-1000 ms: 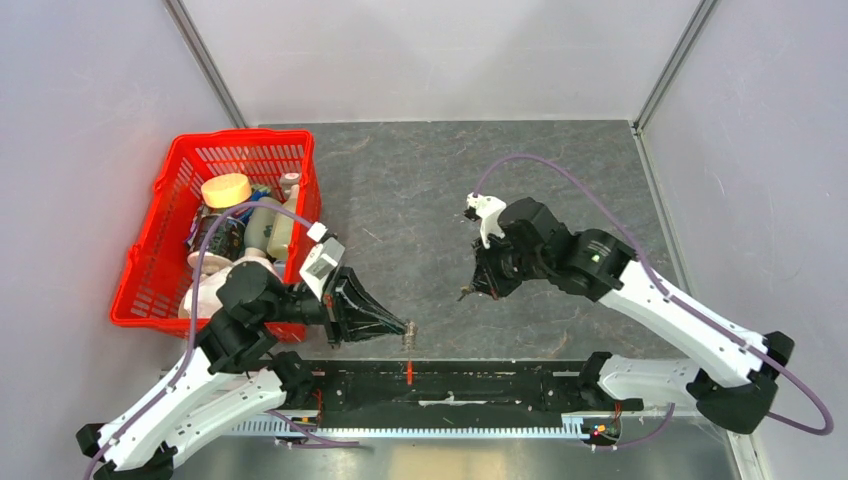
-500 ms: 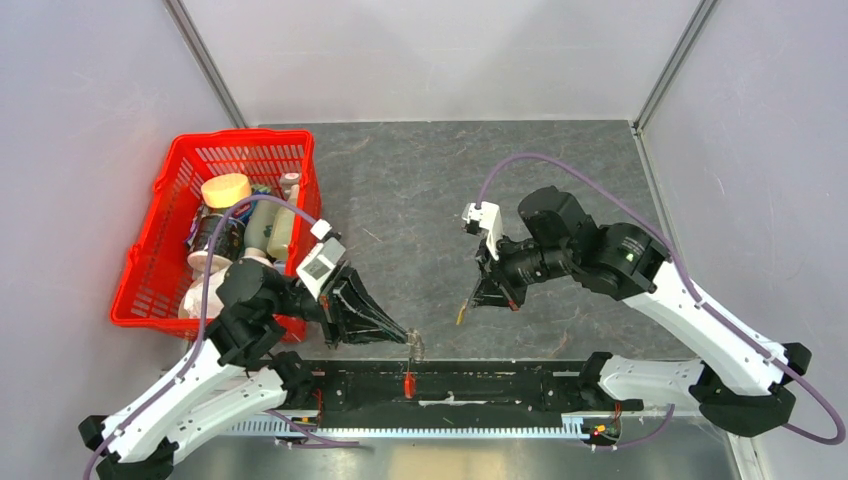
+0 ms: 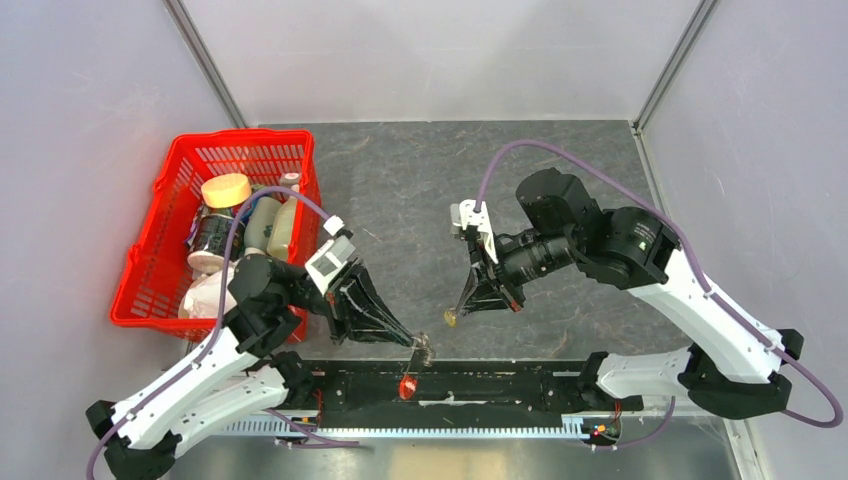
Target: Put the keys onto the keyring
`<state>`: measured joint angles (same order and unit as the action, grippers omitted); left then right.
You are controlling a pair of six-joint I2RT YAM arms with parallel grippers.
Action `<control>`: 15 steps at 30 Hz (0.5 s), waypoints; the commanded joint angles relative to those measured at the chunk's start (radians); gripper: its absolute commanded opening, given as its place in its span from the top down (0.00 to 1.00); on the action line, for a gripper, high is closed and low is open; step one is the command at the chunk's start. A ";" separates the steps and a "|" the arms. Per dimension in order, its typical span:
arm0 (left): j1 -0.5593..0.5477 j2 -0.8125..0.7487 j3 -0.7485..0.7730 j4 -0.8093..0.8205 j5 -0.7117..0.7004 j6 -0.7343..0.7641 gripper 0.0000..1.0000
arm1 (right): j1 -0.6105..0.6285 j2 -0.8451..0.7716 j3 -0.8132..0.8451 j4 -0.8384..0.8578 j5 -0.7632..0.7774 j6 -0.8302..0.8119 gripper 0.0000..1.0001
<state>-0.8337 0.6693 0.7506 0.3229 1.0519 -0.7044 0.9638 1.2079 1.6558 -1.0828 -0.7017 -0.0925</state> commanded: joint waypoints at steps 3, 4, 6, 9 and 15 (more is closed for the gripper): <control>-0.005 0.040 -0.001 0.165 0.064 -0.066 0.98 | 0.046 0.054 0.135 -0.058 -0.044 -0.086 1.00; -0.005 0.046 0.001 0.168 0.069 -0.063 0.98 | 0.052 0.064 0.148 -0.066 -0.045 -0.096 1.00; -0.005 0.058 0.002 0.181 0.078 -0.064 0.98 | 0.061 0.081 0.171 -0.084 -0.052 -0.113 1.00; -0.005 0.078 0.003 0.221 0.098 -0.078 0.98 | 0.070 0.100 0.200 -0.100 -0.059 -0.135 1.00; -0.007 0.109 0.012 0.285 0.131 -0.103 0.98 | 0.083 0.120 0.235 -0.111 -0.082 -0.160 1.00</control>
<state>-0.8337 0.7681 0.7456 0.5083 1.1397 -0.7605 1.0332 1.3251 1.8355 -1.1774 -0.7456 -0.2123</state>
